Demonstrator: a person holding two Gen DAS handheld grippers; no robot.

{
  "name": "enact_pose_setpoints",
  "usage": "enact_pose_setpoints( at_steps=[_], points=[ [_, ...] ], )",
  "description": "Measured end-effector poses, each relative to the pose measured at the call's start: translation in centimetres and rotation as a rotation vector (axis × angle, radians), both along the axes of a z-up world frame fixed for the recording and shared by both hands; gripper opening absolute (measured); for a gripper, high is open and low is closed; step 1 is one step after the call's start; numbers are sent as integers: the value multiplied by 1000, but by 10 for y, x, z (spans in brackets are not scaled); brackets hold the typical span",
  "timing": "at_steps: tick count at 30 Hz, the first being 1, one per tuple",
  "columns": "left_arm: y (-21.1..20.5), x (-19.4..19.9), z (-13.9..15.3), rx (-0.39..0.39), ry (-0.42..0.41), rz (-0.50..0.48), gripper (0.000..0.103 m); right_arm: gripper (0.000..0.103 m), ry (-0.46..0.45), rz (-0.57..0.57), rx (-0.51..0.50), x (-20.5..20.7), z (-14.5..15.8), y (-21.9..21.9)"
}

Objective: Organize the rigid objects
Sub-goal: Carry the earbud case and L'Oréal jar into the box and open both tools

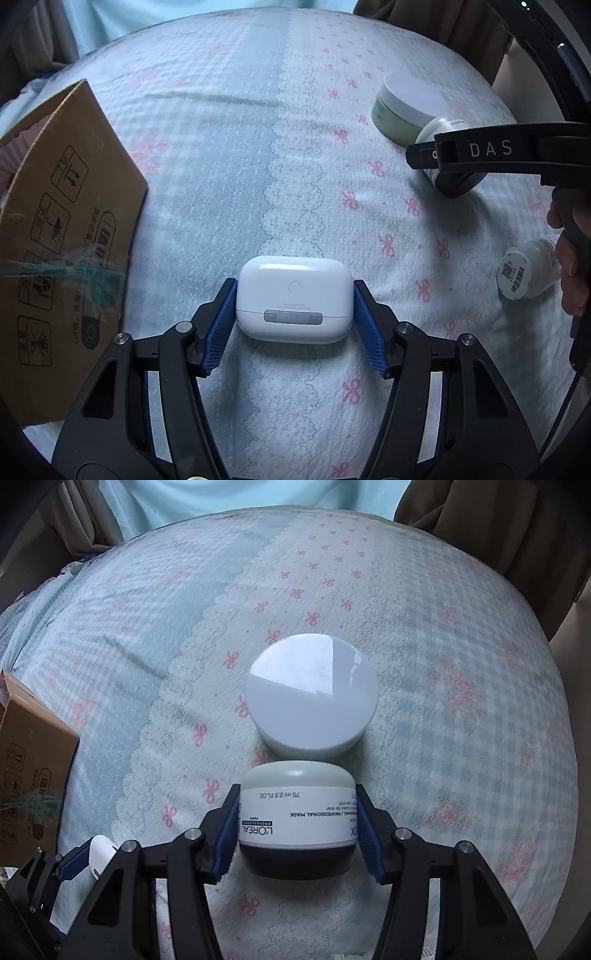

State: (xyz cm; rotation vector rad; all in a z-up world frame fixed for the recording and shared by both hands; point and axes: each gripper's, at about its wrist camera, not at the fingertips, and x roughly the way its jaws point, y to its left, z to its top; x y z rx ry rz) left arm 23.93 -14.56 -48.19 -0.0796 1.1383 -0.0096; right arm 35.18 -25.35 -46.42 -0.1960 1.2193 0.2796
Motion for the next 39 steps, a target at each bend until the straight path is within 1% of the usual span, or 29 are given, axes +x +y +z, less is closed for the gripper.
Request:
enact_pose_setpoints(
  at_steps=[5, 7, 10, 13, 19, 22, 25, 27, 29, 33, 36, 39],
  points=[
    [4, -3, 23, -3, -35, 11, 58, 52, -26, -18, 10, -11, 19, -8],
    [5, -8, 39, -7, -58, 15, 57, 52, -39, -26, 14, -15, 30, -10],
    [9, -15, 68, -16, -94, 21, 58, 52, -68, -38, 22, -26, 56, -13],
    [17, -23, 104, -39, -127, 38, 57, 52, -97, -48, 32, -38, 88, -12],
    [50, -39, 187, -79, -184, 84, 58, 52, -128, -64, 52, -71, 167, -4],
    [72, -48, 227, -78, -206, 103, 57, 52, -134, -60, 75, -85, 208, 10],
    [97, -57, 265, -68, -230, 117, 58, 52, -141, -41, 100, -98, 240, 29],
    [114, -63, 285, -53, -241, 122, 58, 52, -147, -20, 120, -105, 258, 45],
    [133, -67, 300, -49, -248, 131, 58, 52, -154, 3, 137, -112, 274, 64],
    [174, -73, 316, -49, -244, 142, 58, 52, -164, 46, 154, -124, 298, 98],
    [204, -74, 319, -41, -236, 142, 58, 52, -166, 68, 166, -131, 307, 126],
    [234, -72, 316, -41, -215, 130, 58, 52, -152, 77, 169, -134, 308, 156]
  ],
)
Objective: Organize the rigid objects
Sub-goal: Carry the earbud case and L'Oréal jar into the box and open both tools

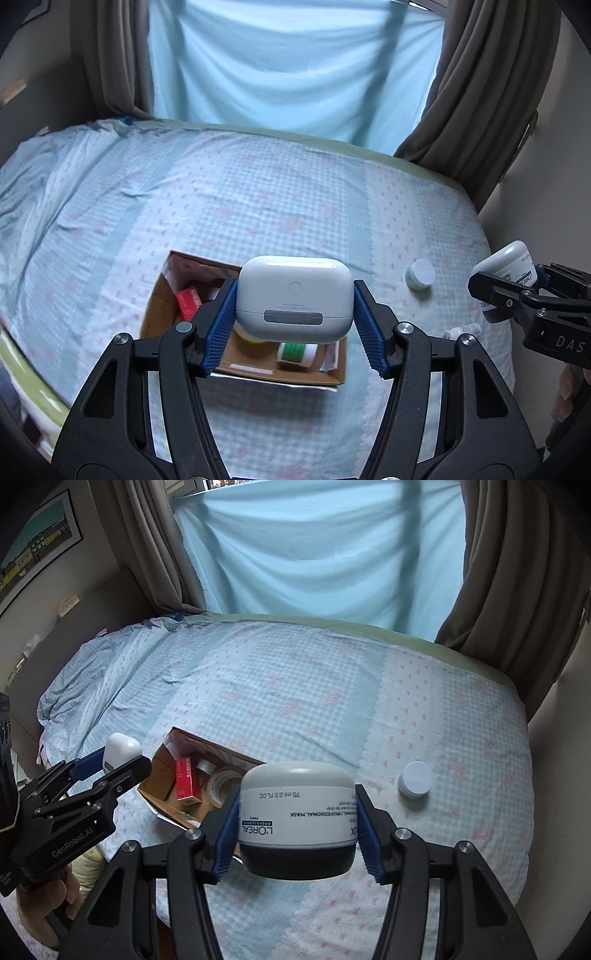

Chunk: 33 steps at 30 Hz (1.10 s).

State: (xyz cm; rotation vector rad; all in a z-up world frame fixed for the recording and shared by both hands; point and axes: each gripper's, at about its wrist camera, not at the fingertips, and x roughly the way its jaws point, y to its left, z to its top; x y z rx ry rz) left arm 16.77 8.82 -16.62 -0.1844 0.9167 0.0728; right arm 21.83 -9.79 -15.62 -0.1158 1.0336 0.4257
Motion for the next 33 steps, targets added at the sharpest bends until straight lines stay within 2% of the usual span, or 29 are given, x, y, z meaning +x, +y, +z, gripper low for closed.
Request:
enact_pose_setpoints(
  at_steps=[7, 11, 17, 22, 28, 33],
  points=[
    [56, 12, -23, 11, 75, -109, 58, 52, 78, -55, -2, 3, -21, 63],
    [79, 23, -49, 18, 134, -183, 58, 52, 151, -109, -11, 7, -51, 98],
    [104, 40, -92, 26, 203, -242, 57, 52, 257, -157, -44, 15, -100, 137],
    [114, 55, -132, 27, 274, -271, 57, 52, 335, -139, -108, 29, -144, 154],
    [119, 75, -185, -3, 370, -259, 57, 52, 445, -138, -135, 55, -197, 159],
    [115, 81, -221, 23, 431, -293, 57, 52, 507, -129, -152, 73, -234, 164]
  ],
)
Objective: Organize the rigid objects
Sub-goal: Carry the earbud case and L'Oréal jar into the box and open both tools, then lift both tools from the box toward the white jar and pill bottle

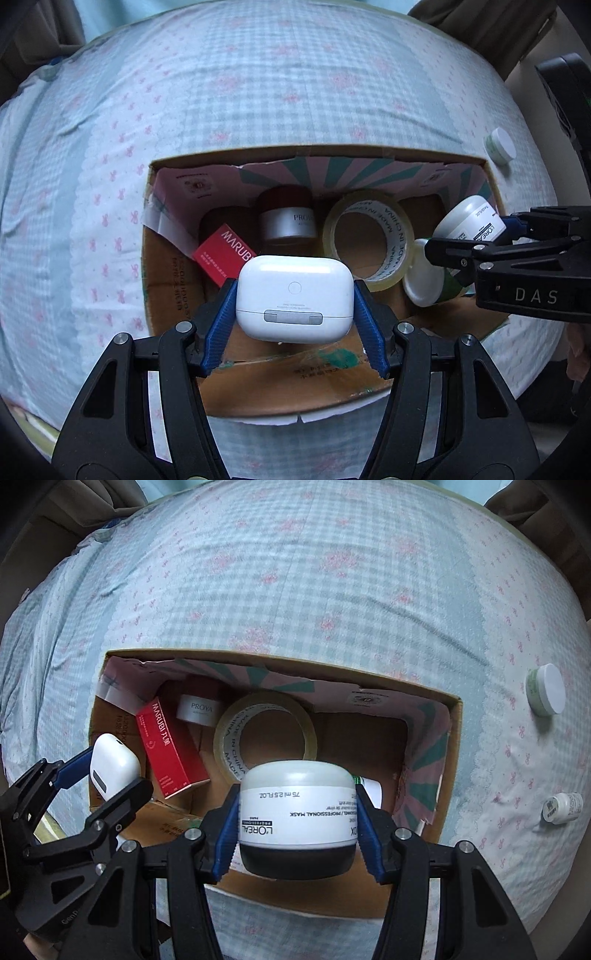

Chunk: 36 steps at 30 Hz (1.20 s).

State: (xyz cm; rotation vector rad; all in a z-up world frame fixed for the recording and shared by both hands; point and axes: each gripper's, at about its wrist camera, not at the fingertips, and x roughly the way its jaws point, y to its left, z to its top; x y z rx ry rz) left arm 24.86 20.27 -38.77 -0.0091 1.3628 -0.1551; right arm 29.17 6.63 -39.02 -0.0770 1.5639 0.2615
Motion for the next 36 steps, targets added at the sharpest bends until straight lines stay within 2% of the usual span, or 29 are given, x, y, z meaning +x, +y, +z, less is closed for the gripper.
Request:
enact_pose_setpoints(
  at_steps=[6, 11, 13, 15, 16, 17, 18, 20, 36],
  points=[
    [-2, 7, -14, -3, 29, -17, 58, 52, 54, -37, -6, 3, -23, -6],
    [-4, 13, -13, 4, 24, -30, 58, 52, 68, -66, 7, 10, -26, -11],
    [-5, 15, -10, 13, 13, -29, 61, 52, 73, -82, 16, 14, -27, -12],
    [-5, 16, -6, -8, 7, -41, 102, 54, 84, -91, 19, 16, -29, -13],
    [-6, 16, -2, -10, -5, -48, 103, 71, 86, -95, 20, 16, -29, -14],
    [-7, 17, 0, -9, -8, -59, 103, 98, 74, -103, 24, 16, -26, -15],
    [-8, 16, 2, -7, -9, -67, 103, 103, 58, -108, 29, 17, -23, -17],
    [-8, 15, 3, -7, -5, -75, 103, 103, 30, -117, 50, 18, -16, -19],
    [-10, -8, 25, -49, -24, -39, 103, 103, -1, -129, 75, -1, 9, -24]
  ],
)
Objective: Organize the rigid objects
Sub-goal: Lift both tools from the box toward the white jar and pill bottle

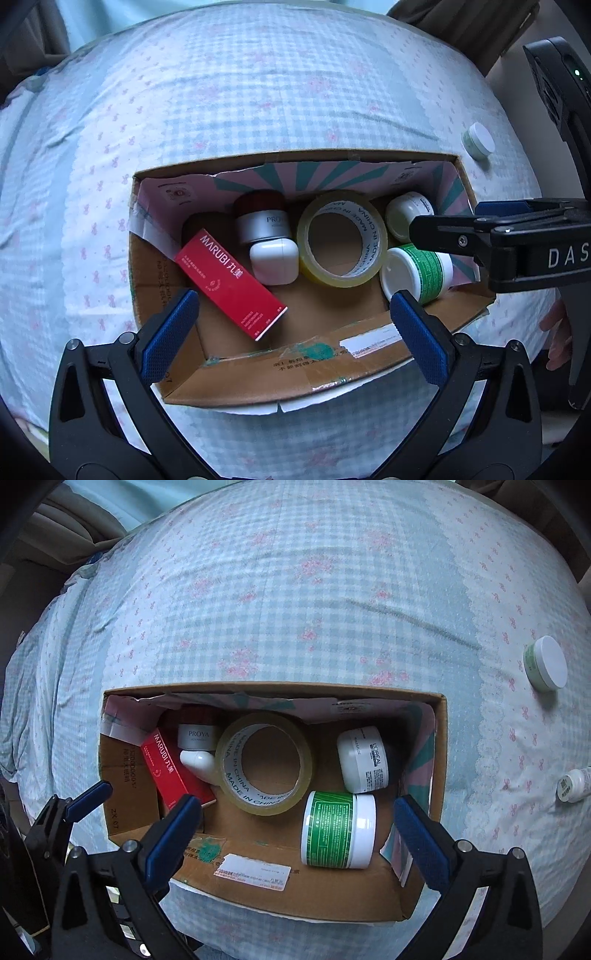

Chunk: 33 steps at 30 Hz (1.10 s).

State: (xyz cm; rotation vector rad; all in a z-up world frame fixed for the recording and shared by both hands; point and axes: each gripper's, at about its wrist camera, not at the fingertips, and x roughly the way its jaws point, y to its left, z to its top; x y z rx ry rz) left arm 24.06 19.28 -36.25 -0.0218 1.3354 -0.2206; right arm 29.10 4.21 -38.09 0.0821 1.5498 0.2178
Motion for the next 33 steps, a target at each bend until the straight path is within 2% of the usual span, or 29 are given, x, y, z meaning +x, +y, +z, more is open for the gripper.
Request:
enact_pose_setpoints(
  at_steps=[7, 16, 22, 27, 33],
  points=[
    [3, -16, 30, 18, -25, 13, 103, 103, -18, -14, 7, -17, 23, -2],
    [4, -42, 70, 2, -67, 36, 103, 103, -58, -18, 15, -47, 68, 0],
    [-7, -62, 100, 25, -90, 50, 103, 103, -105, -31, 20, -68, 103, -10],
    [-29, -80, 129, 34, -137, 72, 103, 103, -163, -40, 41, -86, 139, -34],
    [-78, -101, 160, 26, -198, 136, 103, 103, -242, -32, 28, -110, 174, -92]
  ],
)
